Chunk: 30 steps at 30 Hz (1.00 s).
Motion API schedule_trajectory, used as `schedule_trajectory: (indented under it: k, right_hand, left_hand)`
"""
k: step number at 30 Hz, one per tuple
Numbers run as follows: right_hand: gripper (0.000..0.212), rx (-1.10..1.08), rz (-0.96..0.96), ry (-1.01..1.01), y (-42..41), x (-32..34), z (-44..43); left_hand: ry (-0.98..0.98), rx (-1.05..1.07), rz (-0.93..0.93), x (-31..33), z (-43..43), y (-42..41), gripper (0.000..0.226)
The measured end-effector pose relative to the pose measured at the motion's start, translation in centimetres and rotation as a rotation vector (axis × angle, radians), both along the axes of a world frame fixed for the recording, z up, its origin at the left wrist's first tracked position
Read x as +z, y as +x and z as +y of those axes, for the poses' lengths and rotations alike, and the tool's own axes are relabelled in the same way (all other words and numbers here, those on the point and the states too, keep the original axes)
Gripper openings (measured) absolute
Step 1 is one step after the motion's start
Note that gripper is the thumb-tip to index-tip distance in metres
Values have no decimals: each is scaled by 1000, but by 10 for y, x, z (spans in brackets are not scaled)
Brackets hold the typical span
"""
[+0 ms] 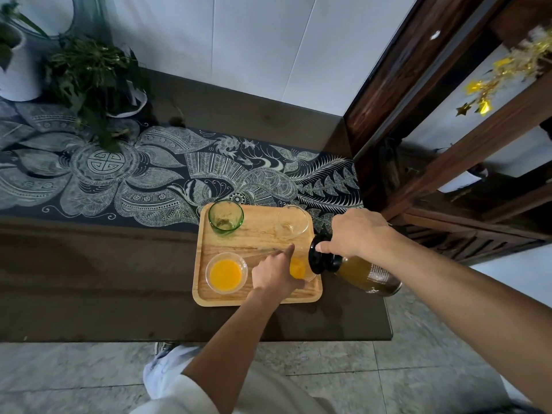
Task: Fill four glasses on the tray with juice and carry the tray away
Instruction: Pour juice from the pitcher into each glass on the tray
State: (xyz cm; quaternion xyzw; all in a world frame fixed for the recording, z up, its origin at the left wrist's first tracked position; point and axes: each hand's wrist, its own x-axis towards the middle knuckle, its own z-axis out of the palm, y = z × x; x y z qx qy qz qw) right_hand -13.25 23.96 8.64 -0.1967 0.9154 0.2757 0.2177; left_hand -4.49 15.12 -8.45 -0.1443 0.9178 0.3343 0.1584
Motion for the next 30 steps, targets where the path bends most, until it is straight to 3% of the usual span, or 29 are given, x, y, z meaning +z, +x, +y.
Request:
schedule_trajectory:
  k: [30]
  right_hand:
    - [69,2,1,25,0,1,5]
  left_hand:
    - [-13,-3,15,2,0,2,101]
